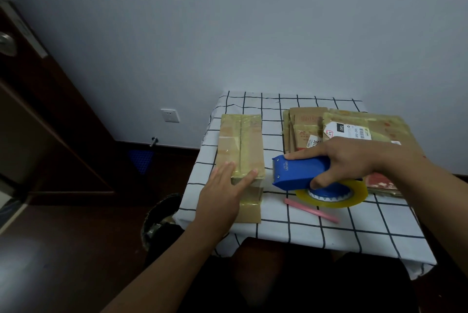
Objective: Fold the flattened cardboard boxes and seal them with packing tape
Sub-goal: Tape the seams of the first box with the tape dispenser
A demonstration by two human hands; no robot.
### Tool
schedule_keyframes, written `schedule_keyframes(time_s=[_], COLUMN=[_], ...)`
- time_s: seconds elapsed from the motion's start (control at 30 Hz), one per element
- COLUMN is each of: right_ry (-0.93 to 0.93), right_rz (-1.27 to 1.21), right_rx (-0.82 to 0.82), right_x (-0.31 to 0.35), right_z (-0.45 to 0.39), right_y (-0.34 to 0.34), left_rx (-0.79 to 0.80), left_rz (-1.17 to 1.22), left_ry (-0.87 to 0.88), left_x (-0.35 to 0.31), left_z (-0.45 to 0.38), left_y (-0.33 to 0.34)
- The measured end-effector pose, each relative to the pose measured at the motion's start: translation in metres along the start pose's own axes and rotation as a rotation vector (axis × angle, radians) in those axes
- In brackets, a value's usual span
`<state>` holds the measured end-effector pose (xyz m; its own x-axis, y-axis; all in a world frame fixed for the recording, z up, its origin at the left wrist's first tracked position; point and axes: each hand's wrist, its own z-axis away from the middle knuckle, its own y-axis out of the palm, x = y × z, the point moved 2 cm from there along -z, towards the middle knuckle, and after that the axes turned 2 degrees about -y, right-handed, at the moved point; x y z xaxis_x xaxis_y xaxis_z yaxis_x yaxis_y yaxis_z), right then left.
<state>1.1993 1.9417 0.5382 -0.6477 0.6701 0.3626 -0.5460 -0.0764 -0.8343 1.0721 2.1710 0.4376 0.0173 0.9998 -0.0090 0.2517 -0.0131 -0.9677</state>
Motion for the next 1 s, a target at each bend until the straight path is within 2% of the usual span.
schedule_keyframes(time_s=[0.23, 0.5, 0.67, 0.73, 0.83, 1.0], right_ry=[0.028, 0.070, 0.202, 0.242, 0.289, 0.298], right_rz=[-0.056, 0.199, 0.339, 0.310, 0.223, -0.038], right_rx=[0.060, 0.221, 0.311, 0.270, 0.126, -0.290], right_x=[-0.005, 0.037, 0.051, 0.040, 0.020, 0.000], right_z=[0.006, -0.035, -0.050, -0.045, -0.030, -0.001], right_y=[-0.005, -0.006, -0.009, -0.009, -0.015, -0.021], left_rx=[-0.008, 0.041, 0.058, 0.068, 0.074, 0.179], left_rz=[0.027, 0.025, -0.006, -0.004, 0.004, 0.012], left_ry=[0.006, -0.009, 0.001, 0.007, 0.012, 0.012], left_x=[0.002, -0.001, 0.001, 0.000, -0.002, -0.006], left_z=[0.001, 0.001, 0.001, 0.001, 0.001, -0.003], left_y=[0.001, 0.003, -0.001, -0.003, -0.005, -0.020])
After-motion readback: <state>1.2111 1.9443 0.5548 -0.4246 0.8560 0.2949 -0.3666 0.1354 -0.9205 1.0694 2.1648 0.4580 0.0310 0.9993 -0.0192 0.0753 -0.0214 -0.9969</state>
